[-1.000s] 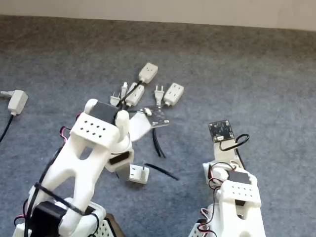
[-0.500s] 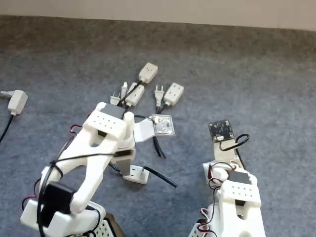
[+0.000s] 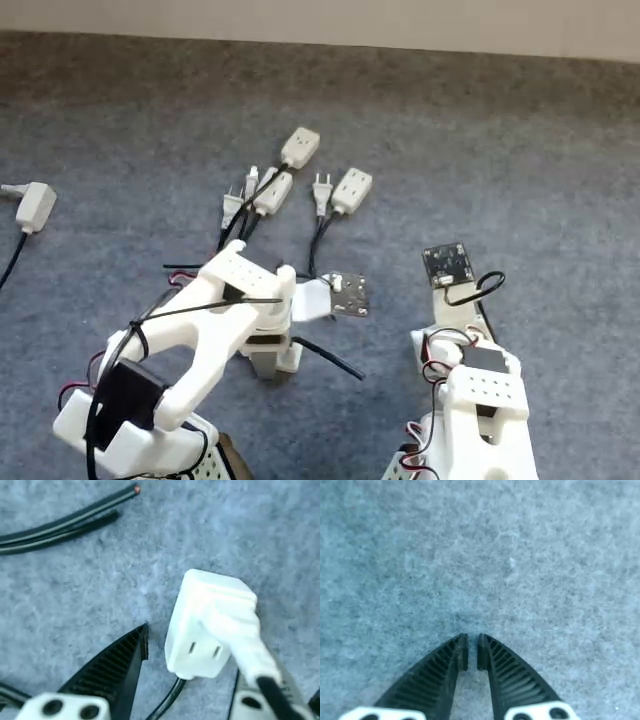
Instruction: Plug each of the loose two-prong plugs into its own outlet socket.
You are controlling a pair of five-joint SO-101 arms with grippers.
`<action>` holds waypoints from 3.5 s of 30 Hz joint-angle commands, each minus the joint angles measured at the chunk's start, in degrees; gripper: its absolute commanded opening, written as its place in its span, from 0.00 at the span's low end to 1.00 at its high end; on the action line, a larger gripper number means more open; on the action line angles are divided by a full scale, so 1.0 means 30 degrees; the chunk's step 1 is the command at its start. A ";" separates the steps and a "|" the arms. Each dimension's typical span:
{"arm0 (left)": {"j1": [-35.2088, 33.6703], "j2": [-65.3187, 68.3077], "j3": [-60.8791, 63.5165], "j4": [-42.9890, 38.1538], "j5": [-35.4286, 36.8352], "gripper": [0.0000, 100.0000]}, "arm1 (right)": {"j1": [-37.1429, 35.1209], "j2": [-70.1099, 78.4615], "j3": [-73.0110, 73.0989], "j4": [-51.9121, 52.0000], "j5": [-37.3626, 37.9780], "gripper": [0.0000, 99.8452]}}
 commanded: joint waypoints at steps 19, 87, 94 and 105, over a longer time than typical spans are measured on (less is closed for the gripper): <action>-0.8396 0.0103 -1.2586 0.7971 0.0352 0.00 | -0.0073 0.0601 -0.0015 -0.0103 0.0234 0.05; -0.4440 1.5399 -3.5707 1.3158 0.6740 0.22 | -0.0161 0.0601 -0.0015 -0.0103 0.0234 0.05; -0.4498 1.5399 -3.0608 1.1311 0.4337 0.22 | -0.0161 0.0601 -0.0015 -0.0103 0.0264 0.05; -0.6579 1.7480 -2.8938 0.6799 0.3897 0.22 | -0.0161 0.0601 -0.0015 -0.0103 0.0264 0.05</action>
